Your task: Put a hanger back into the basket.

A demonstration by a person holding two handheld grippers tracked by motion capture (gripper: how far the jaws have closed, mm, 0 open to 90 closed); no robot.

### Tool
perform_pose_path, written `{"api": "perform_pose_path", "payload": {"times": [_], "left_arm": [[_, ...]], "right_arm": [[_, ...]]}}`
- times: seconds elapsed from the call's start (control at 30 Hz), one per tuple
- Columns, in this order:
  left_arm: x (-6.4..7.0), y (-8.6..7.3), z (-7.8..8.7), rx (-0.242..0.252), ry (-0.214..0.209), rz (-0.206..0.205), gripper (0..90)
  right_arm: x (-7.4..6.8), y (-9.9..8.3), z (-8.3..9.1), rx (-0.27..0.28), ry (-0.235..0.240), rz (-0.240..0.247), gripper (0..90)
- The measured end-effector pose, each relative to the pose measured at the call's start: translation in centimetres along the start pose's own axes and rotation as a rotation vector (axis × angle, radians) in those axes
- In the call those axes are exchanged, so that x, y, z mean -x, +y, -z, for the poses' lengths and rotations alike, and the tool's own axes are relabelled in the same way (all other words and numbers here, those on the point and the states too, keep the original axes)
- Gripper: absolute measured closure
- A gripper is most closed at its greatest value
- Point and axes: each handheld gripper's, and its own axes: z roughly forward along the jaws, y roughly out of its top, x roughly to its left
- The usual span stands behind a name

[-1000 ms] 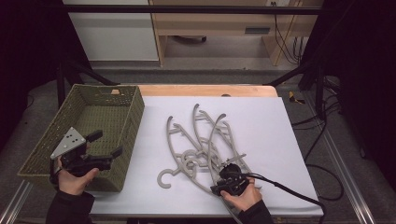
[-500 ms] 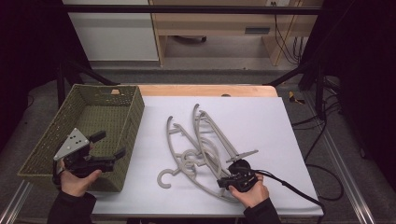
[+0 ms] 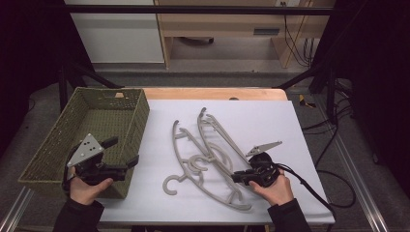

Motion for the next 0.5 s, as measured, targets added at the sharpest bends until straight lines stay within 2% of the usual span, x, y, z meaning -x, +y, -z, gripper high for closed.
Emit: {"api": "perform_pose_path", "payload": {"times": [0.2,0.27,0.5], "left_arm": [[0.9,0.3,-0.6,-0.025,-0.034,-0.037,6.7],[1.3,0.3,-0.9,-0.035,-0.049,-0.05,6.6],[2.6,0.5,-1.8,-0.08,-0.106,-0.116,6.4]], "right_arm": [[-0.1,1.3,0.8,0.026,0.074,0.095,82.0],[-0.1,1.6,0.9,0.031,0.112,0.124,82.0],[-0.4,2.4,0.7,-0.006,0.221,0.221,82.0]]}}
